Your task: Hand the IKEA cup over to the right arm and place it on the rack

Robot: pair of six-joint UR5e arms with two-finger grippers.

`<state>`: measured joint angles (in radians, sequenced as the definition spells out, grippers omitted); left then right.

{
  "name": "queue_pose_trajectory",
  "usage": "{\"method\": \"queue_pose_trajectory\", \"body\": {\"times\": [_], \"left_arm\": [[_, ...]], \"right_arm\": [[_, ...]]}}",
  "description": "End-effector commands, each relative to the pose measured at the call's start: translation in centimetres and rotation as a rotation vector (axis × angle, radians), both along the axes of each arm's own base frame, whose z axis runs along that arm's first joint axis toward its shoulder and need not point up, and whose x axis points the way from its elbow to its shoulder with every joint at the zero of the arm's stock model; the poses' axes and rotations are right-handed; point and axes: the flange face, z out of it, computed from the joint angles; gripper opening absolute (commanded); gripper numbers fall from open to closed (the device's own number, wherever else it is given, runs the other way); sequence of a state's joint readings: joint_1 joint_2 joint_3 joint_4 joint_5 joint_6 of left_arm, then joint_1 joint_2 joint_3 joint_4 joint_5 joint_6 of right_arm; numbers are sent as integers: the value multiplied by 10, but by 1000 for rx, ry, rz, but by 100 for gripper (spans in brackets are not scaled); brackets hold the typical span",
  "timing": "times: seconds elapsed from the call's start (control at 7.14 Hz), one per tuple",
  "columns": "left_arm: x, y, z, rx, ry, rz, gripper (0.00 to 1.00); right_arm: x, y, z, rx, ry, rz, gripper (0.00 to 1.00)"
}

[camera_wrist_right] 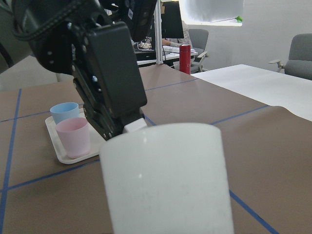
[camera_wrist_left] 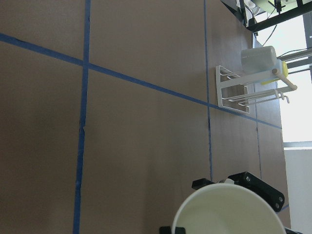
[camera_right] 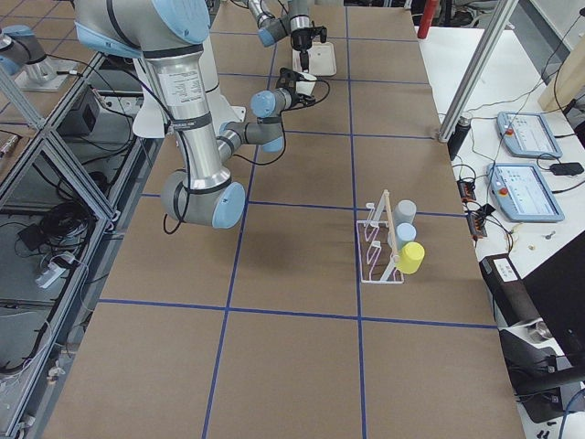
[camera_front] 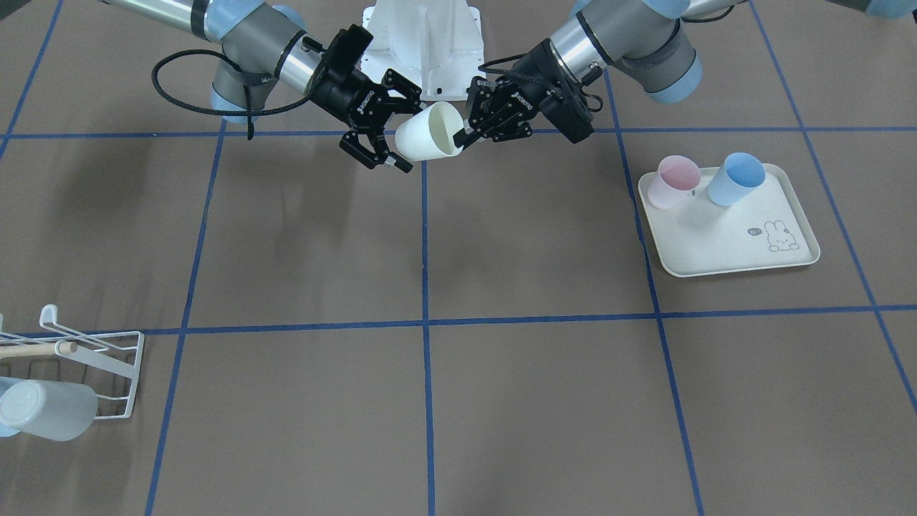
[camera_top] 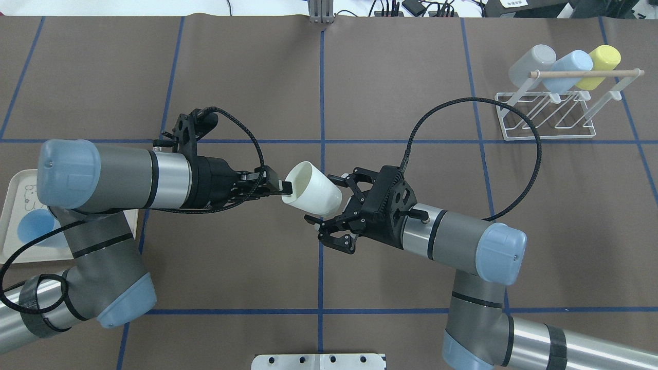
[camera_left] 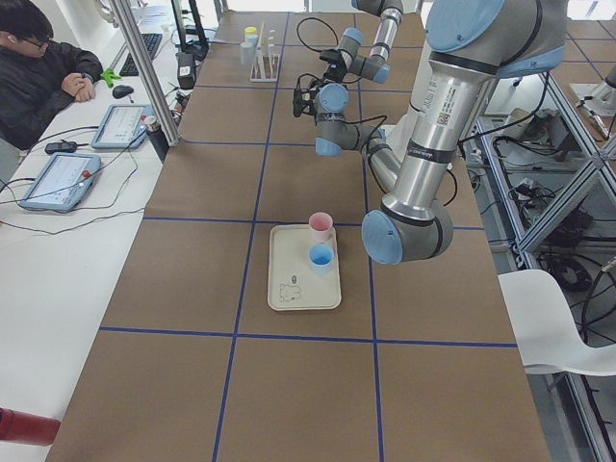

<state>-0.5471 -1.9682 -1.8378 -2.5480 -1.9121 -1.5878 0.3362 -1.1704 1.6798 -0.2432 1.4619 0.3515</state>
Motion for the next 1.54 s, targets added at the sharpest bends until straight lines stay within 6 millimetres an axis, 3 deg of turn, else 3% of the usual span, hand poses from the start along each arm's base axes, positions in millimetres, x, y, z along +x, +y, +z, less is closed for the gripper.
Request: {"method": "queue_pose_trajectory", "body": {"times": [0.0, 0.14, 0.28, 0.56, 0.84, 0.98, 1.12, 1.4], "left_arm": [[0, -1, 1, -1, -1, -10, 0], [1, -1, 1, -1, -1, -7, 7], [0, -2, 1, -1, -3, -12, 99], [-7, -1, -4, 8, 7, -9, 100], [-23, -8, 4, 39, -18, -30, 100], [-46, -14, 27, 75, -64, -32, 100], [-86, -36, 52, 128, -121, -59, 100], [-149, -63, 118, 281, -314, -113, 100]], "right_arm": [[1, -1, -1, 2, 0, 2, 64], [1, -1, 0, 3, 2, 2, 46], [2, -2, 3, 2, 7, 2, 29], [2, -1, 8, -2, 15, 0, 4], [5, -10, 11, -8, 37, 13, 3], [5, -21, 14, -32, 101, 31, 0], [7, -30, 10, -68, 198, 45, 0], [32, -38, -20, -169, 440, 70, 0]]}}
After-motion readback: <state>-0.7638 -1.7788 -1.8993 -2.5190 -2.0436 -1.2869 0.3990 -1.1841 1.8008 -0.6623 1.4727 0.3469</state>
